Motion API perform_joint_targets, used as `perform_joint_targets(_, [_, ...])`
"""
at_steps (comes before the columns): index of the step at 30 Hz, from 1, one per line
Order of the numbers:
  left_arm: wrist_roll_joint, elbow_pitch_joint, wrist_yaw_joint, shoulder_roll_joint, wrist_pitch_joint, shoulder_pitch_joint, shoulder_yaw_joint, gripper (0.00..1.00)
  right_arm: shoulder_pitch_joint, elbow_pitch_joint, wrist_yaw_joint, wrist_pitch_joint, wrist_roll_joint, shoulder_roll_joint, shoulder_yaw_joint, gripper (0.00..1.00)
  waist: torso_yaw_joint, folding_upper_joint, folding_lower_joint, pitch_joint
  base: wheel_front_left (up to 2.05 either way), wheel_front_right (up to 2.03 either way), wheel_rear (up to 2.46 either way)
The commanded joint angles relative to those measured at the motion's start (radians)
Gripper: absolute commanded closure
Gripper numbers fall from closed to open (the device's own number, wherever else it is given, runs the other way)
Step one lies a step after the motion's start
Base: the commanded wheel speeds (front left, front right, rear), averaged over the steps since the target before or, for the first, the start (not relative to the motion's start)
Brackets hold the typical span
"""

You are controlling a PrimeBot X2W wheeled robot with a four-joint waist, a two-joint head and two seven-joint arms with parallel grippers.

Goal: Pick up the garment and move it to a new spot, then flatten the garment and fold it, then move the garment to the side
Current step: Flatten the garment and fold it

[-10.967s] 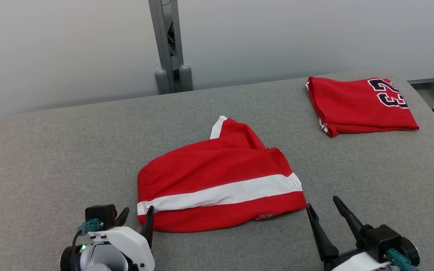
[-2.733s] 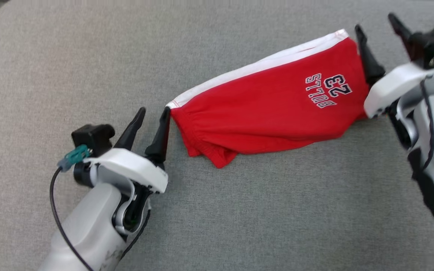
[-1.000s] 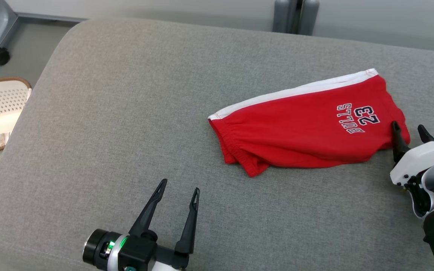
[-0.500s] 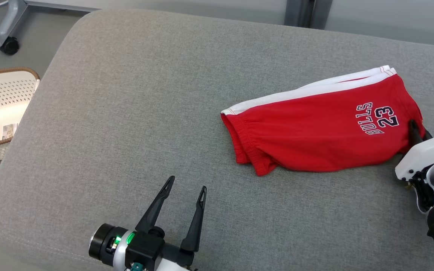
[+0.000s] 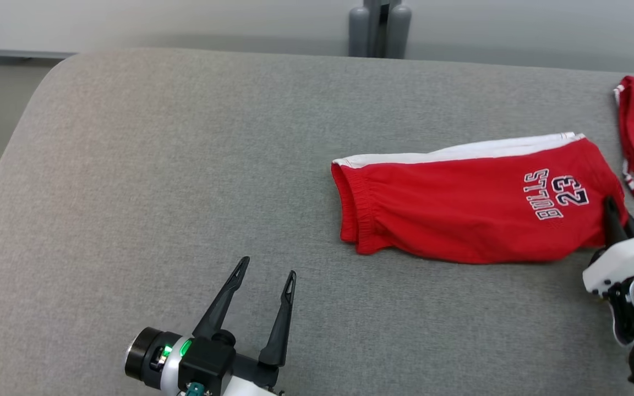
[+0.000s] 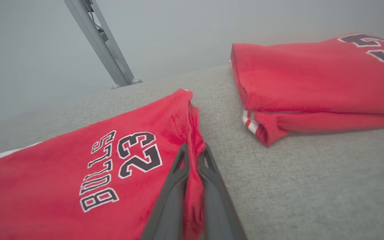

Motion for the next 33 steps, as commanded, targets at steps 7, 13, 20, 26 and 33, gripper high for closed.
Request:
perform_joint_targets(7, [-0.002, 0.016, -0.002, -0.002, -0.004, 0.015, 0.010, 0.00, 0.102, -0.055, 0.000, -0.004, -0.005, 0.007, -0.006, 1.00, -0.062, 0.0000, 0.0000, -0.051, 0.00, 0.00, 0.00])
perform_joint_targets(13, [-0.007, 0.043, -0.011, -0.005, -0.004, 0.018, 0.001, 0.00, 0.105, -0.095, 0.000, -0.004, -0.034, 0.013, -0.001, 1.00, -0.070, 0.0000, 0.0000, -0.085, 0.00, 0.00, 0.00])
perform_joint_targets(20, [-0.009, 0.057, -0.008, -0.007, -0.004, 0.028, 0.000, 0.00, 0.100, -0.179, 0.000, -0.004, -0.087, 0.048, 0.050, 1.00, -0.045, 0.0000, 0.0000, -0.117, 0.00, 0.00, 0.00])
perform_joint_targets(26, [-0.011, 0.062, -0.009, -0.008, -0.004, 0.035, -0.003, 0.00, 0.060, -0.219, 0.000, 0.017, -0.107, 0.099, 0.134, 1.00, -0.019, 0.0000, 0.0000, -0.134, 0.00, 0.00, 0.00])
perform_joint_targets(33, [-0.015, 0.071, -0.013, -0.009, -0.004, 0.032, -0.011, 0.00, 0.001, -0.214, 0.000, 0.094, -0.098, 0.149, 0.239, 1.00, 0.016, 0.0000, 0.0000, -0.142, 0.00, 0.00, 0.00])
